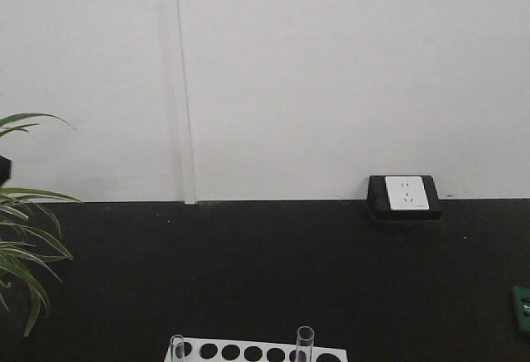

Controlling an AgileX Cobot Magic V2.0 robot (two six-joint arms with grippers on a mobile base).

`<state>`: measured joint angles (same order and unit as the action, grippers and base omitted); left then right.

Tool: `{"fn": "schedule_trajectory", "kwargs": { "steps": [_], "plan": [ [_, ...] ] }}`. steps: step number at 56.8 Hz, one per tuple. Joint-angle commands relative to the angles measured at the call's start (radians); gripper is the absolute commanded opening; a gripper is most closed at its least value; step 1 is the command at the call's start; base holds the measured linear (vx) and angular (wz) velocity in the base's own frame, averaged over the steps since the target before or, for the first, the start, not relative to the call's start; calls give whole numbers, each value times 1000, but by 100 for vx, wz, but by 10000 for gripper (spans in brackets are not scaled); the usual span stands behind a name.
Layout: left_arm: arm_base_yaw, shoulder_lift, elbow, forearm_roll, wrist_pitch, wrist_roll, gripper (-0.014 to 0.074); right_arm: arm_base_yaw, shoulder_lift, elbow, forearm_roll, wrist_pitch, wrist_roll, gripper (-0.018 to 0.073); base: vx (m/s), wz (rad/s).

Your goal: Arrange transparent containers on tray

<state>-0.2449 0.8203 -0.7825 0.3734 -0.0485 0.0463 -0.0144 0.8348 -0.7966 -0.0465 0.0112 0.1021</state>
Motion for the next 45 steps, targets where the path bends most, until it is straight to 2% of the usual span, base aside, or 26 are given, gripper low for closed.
{"fn": "schedule_trajectory", "kwargs": {
  "steps": [1,7,14,17,21,27,32,40,45],
  "plan": [
    [-84,34,-23,44,-55,-46,594,-6,23,-37,-3,-92,-3,535,0,0],
    [-156,95,17,44,-62,-106,594,-6,46,-37,-3,-92,0,508,0,0],
    [-187,156,95,35,-86,-198,594,-6,63,-37,-3,-90,0,501,0,0],
    [-186,173,152,36,-144,-253,594,-6,63,-37,-5,-90,0,501,0,0],
    [-186,188,229,36,-247,-287,594,-6,63,-37,-8,-91,0,501,0,0],
    [-186,216,360,36,-393,-291,594,-6,63,-37,-13,-92,0,501,0,0],
    [-186,257,431,15,-443,-291,594,-6,63,-37,-13,-92,0,501,0,0],
    [-186,365,461,-73,-567,-285,594,-6,63,-37,-13,-99,0,501,0,0],
    [-186,443,461,-76,-679,-285,594,-6,63,-37,-13,-101,0,501,0,0]
  ]
}}
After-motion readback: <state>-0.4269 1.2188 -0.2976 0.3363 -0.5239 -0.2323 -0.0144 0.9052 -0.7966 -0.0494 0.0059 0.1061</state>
